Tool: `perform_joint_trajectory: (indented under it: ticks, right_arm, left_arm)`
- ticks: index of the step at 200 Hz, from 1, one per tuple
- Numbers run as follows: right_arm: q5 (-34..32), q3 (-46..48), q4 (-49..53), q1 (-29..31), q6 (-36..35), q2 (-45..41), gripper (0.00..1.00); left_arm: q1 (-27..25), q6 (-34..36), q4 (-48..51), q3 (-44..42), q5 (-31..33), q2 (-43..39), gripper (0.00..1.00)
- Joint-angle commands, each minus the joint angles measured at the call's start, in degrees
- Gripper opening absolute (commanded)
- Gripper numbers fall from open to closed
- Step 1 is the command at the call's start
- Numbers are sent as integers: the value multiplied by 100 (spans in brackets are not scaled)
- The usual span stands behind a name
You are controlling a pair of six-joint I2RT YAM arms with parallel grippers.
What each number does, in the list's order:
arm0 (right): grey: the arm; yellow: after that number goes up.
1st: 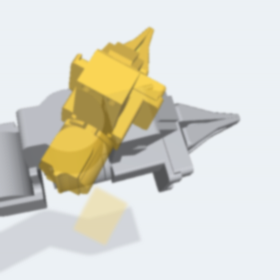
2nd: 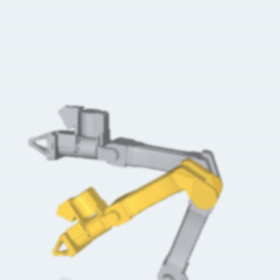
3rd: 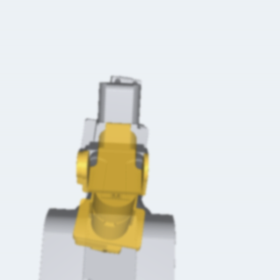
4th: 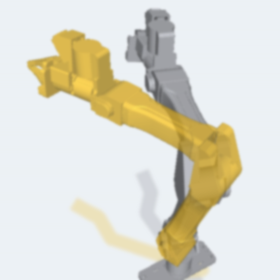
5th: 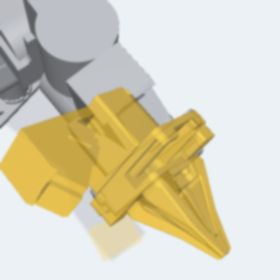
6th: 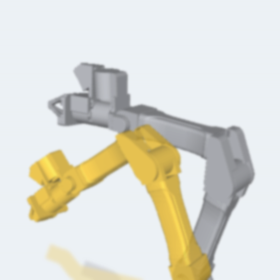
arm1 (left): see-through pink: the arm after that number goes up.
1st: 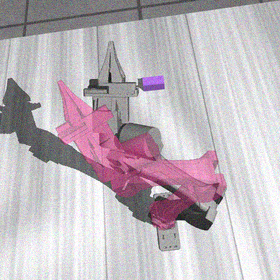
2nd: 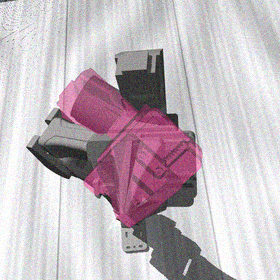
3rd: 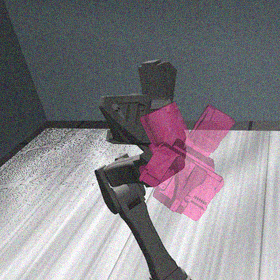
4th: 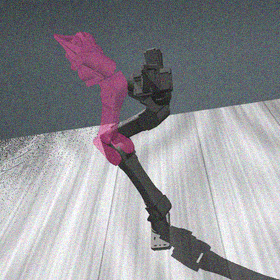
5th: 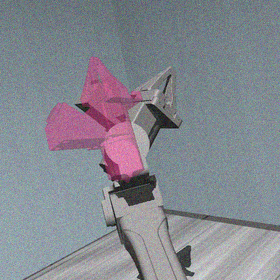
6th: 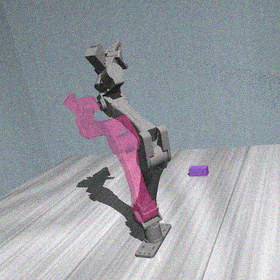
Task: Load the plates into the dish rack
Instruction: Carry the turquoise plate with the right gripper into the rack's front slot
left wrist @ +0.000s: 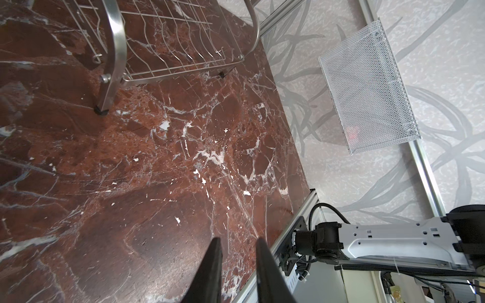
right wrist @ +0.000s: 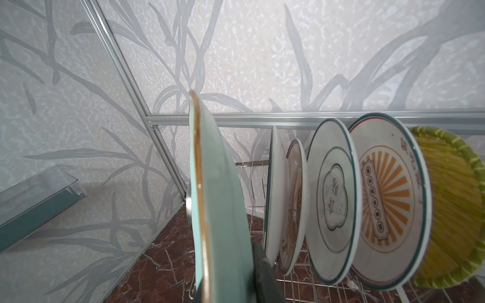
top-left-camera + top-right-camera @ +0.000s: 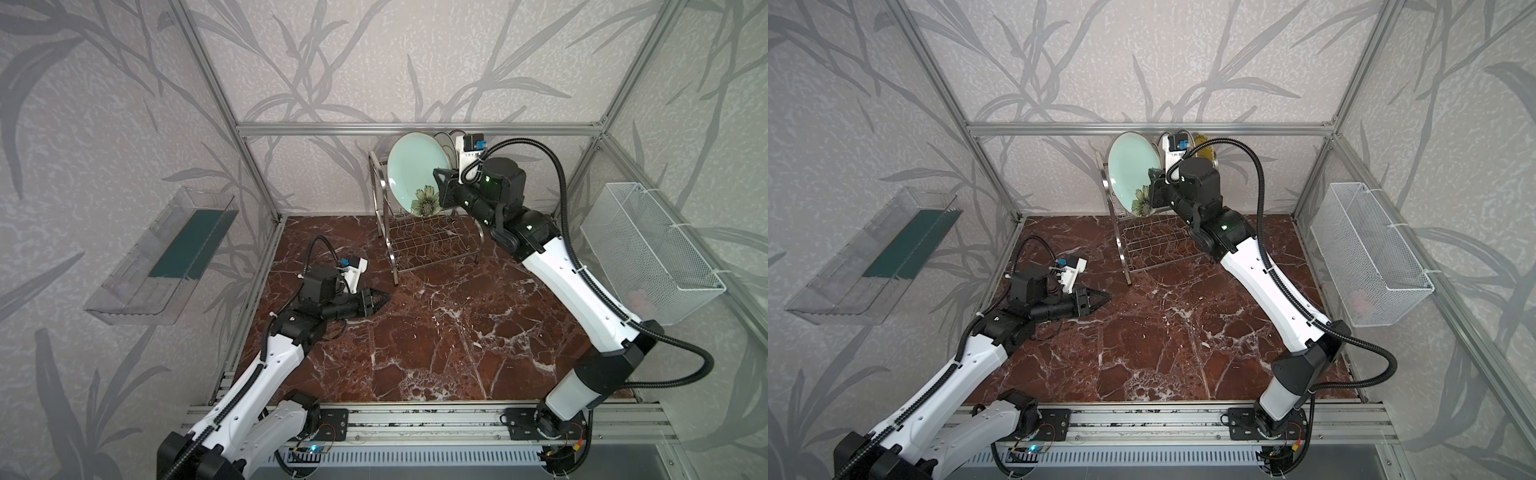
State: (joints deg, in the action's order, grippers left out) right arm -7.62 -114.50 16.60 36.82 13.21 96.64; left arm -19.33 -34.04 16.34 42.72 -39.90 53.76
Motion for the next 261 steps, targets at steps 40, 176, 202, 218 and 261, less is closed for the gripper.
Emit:
perform_joint_trajectory:
  ticks: [40, 176, 202, 218, 261]
  right_arm:
    - [-1491, -2477, 85, 535, -1007, 1158, 0]
    - [-2915, -4450, 341, 906, -1778, 2617, 0]
    - [-3119, -4546, 252, 913, -1824, 2787, 0]
    - [-3199, -4670, 243, 915, -1819, 2930, 0]
    - [-3364, -4713, 65, 914, -1774, 3174, 0]
  left_arm:
    - [17, 275, 421, 140, 151, -325, 22]
    - [26, 473, 688, 219, 184, -498, 20]
    - [26, 469, 675, 219, 161, -496, 20]
    - [26, 474, 673, 217, 167, -498, 20]
    - [27, 478, 673, 211, 145, -489, 20]
